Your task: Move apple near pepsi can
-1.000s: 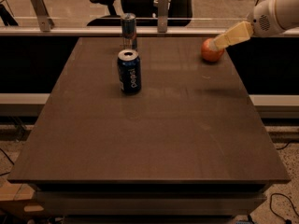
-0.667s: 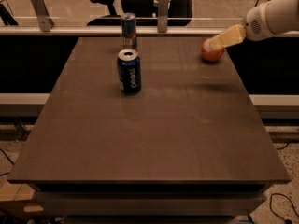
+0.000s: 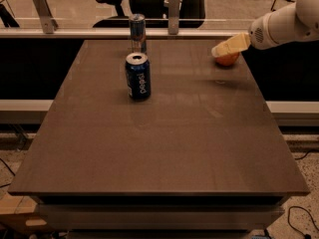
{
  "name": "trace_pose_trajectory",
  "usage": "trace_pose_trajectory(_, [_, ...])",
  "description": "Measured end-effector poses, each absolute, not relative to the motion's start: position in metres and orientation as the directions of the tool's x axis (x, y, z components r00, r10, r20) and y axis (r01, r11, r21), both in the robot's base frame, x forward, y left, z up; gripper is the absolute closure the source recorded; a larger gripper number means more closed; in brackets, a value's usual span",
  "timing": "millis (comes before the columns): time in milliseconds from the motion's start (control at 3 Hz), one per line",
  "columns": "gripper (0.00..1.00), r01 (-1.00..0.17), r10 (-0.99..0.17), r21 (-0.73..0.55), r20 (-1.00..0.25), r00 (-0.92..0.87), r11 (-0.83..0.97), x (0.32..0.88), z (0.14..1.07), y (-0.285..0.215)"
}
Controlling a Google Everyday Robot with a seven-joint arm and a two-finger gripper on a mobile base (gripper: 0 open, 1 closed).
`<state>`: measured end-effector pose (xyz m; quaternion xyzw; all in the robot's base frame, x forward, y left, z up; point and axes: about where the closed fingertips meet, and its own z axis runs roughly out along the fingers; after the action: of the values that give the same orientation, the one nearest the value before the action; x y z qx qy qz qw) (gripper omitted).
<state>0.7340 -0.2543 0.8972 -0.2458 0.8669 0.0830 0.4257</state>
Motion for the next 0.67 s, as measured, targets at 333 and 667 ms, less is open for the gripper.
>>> trace_pose_trajectory(333, [0.0, -0.455, -0.324, -0.062, -0.788, -0.524, 0.888, 0.749, 0.89, -0.268])
trace_pose_trajectory(667, [0.0, -0.445, -0.304, -0.062, -0.812, -0.498, 0.893, 0.758, 0.89, -0.278])
